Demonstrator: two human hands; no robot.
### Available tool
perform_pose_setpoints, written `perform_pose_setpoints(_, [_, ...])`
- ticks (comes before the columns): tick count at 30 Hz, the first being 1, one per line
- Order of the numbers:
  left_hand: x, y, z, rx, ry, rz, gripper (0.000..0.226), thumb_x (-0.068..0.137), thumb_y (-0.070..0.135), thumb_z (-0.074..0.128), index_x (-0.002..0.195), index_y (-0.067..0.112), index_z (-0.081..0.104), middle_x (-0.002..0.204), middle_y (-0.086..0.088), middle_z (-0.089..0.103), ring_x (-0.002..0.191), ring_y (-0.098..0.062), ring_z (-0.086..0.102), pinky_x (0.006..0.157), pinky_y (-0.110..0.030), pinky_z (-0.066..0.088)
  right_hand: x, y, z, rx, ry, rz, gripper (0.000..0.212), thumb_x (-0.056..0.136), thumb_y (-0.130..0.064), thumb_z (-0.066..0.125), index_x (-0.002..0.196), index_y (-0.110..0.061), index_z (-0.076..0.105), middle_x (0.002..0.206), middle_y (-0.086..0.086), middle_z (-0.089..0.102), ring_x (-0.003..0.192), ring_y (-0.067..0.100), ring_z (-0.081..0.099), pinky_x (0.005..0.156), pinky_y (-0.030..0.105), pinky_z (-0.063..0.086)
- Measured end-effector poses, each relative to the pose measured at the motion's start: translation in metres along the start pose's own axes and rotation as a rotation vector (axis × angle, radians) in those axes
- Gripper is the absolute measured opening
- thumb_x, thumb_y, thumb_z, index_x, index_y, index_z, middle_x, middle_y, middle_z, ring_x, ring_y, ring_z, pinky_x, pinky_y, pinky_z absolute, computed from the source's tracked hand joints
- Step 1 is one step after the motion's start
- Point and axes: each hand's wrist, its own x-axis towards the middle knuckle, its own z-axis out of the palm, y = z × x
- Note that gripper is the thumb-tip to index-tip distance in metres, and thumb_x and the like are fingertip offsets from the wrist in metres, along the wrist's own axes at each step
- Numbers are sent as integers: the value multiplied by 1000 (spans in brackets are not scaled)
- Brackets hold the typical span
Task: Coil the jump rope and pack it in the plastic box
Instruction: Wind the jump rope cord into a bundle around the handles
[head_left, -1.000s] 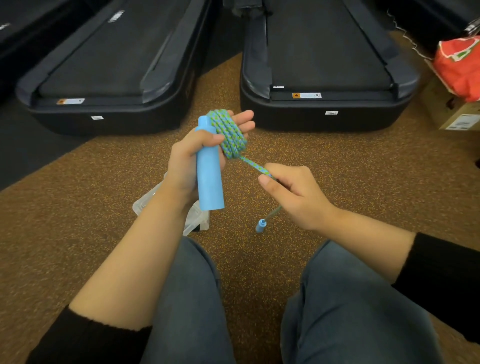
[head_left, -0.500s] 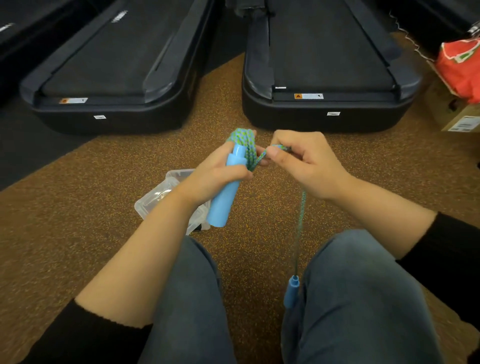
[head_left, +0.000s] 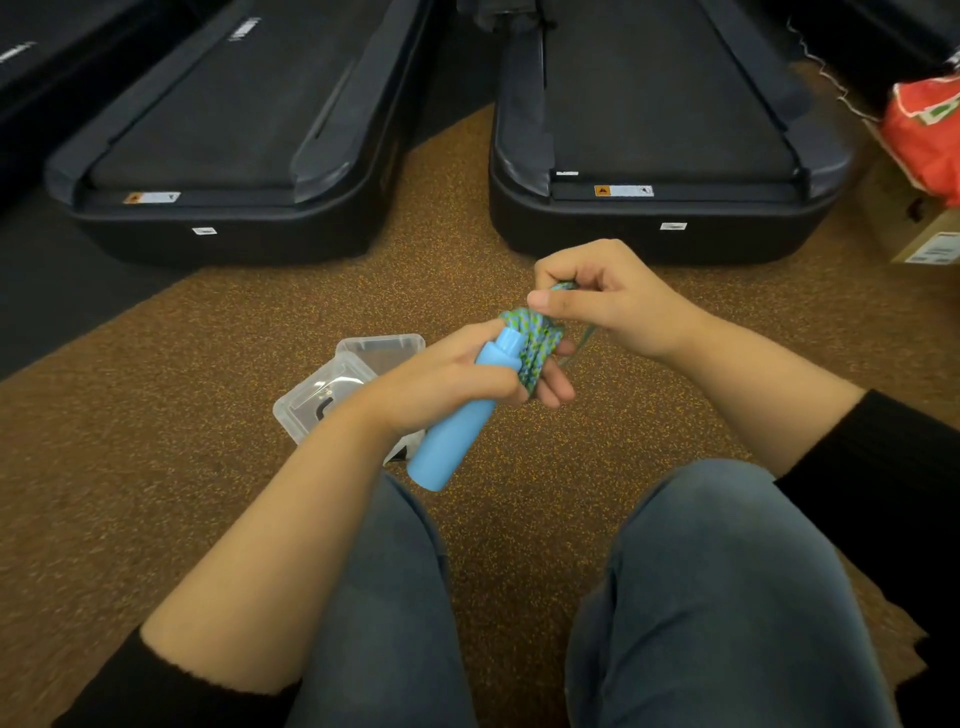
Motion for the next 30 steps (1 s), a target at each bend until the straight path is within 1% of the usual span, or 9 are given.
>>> perform_pose_setpoints(3, [-1, 3, 1, -65, 0, 16, 37, 73, -3, 49, 109, 1, 57, 87, -9, 70, 82, -19, 64, 84, -28, 48, 4, -3, 3, 34, 2, -16, 47, 83, -31, 56, 56, 6, 44, 52, 9, 36, 47, 6, 34, 50, 17, 29])
perform_pose_setpoints(7, [-2, 8, 0, -116, -16, 66, 36, 70, 6, 57, 106, 1, 60, 81, -8, 70, 72, -16, 64, 75, -25, 51, 9, -6, 7, 172, 34, 26, 40, 86, -15, 53, 49, -8, 39, 47, -10, 29, 44, 1, 26, 47, 13, 24])
perform_pose_setpoints(9, [-1, 11, 1, -117, 0, 87, 35, 72, -1, 55, 106, 4, 60, 82, -8, 69, 70, -15, 63, 73, -25, 51, 11, -5, 9, 244, 66, 39, 43, 87, -12, 50, 47, -14, 37, 43, -14, 30, 41, 3, 25, 44, 16, 22])
perform_pose_setpoints(16, [-2, 17, 6, -98, -24, 169, 44, 77, -12, 49, 117, 6, 54, 89, -1, 71, 78, -11, 66, 77, -23, 50, 15, 0, 18, 446, 181, 104, 41, 83, -13, 51, 46, -15, 34, 41, -13, 29, 42, 5, 22, 45, 18, 24])
perform_pose_setpoints(20, [-2, 16, 7, -129, -7, 208, 45, 73, 1, 58, 117, 9, 57, 94, -2, 71, 82, -13, 66, 80, -26, 50, 11, 0, 25, 489, 237, 149, 37, 85, -9, 52, 49, -18, 47, 54, -3, 40, 43, 0, 37, 50, 13, 35])
perform_pose_setpoints(23, [0, 15, 9, -193, 54, 232, 45, 70, 4, 55, 115, 7, 57, 93, -1, 72, 80, -12, 66, 79, -23, 49, 8, -1, 33, 543, 209, 184, 48, 92, -8, 40, 46, -17, 51, 40, -6, 43, 36, 1, 41, 41, 14, 36])
perform_pose_setpoints(25, [2, 14, 11, -236, 108, 261, 46, 68, 5, 54, 114, 4, 56, 92, 0, 72, 79, -10, 66, 79, -22, 49, 8, -3, 38, 610, 251, 276, 48, 97, -7, 25, 53, -11, 43, 29, -9, 36, 26, 2, 39, 33, 13, 33])
perform_pose_setpoints(28, [5, 11, 9, -311, 177, 268, 50, 67, 5, 54, 117, 3, 55, 95, -3, 73, 81, -11, 67, 81, -23, 51, 4, -6, 45, 597, 337, 345, 43, 98, -4, 15, 62, -14, 36, 27, -10, 34, 27, 1, 39, 37, 9, 30])
perform_pose_setpoints(30, [6, 8, 9, -328, 201, 264, 51, 66, 0, 54, 117, 4, 56, 97, -4, 73, 84, -12, 67, 83, -24, 51, 3, -5, 50, 539, 338, 336, 40, 96, -7, 21, 61, -17, 37, 29, -13, 38, 32, -1, 40, 41, 11, 28])
